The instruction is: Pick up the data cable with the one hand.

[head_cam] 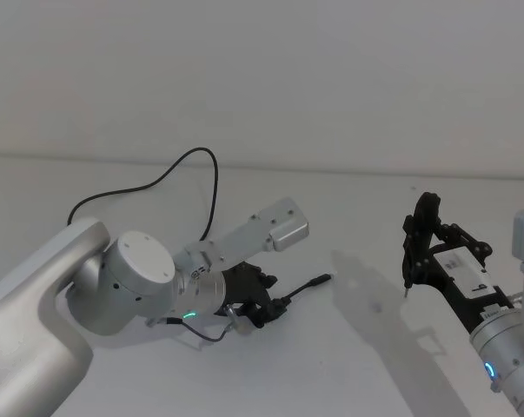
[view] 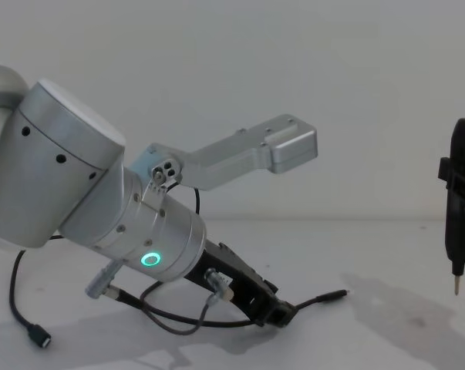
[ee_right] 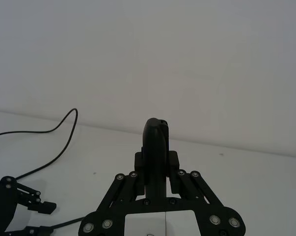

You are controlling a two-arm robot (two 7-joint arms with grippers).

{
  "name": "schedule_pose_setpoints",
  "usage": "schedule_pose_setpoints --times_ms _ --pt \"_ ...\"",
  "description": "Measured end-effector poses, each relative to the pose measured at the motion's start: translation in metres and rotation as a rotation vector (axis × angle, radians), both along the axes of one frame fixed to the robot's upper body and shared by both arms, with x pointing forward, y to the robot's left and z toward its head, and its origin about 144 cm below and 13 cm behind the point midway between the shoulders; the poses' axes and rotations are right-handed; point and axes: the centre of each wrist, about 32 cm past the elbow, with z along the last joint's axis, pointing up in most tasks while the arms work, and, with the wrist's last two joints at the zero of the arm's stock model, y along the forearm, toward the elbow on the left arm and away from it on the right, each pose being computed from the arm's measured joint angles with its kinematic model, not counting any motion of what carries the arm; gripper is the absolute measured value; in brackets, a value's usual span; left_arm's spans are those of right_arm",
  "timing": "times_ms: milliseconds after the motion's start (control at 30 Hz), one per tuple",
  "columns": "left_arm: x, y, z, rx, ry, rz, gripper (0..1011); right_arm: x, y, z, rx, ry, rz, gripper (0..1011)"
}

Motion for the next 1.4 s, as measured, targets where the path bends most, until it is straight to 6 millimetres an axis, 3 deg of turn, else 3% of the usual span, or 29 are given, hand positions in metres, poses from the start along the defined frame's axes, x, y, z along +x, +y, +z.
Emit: schedule_pose_setpoints --times_ms 167,333,433,900,1400 --pt "0.000 0.000 0.000 0.001 0.001 0.001 289 0.000 0.000 0.000 0.000 0.000 0.000 268" --pt "0.000 0.000 0.000 0.001 0.002 0.002 78 0.000 0.000 0.000 0.000 0.000 0.000 268" --pt "0.000 0.000 0.000 0.001 0.002 0.002 42 0.000 0.000 0.000 0.000 0.000 0.000 268" --pt "-0.001 0.000 0.000 -0.006 0.000 0.002 40 0.000 0.000 0.000 0.000 0.000 0.000 268" --pt "-0.015 0.014 0.014 -0.146 -0.072 -0.042 40 -0.003 0.001 0.013 0.024 -0.079 0.016 268"
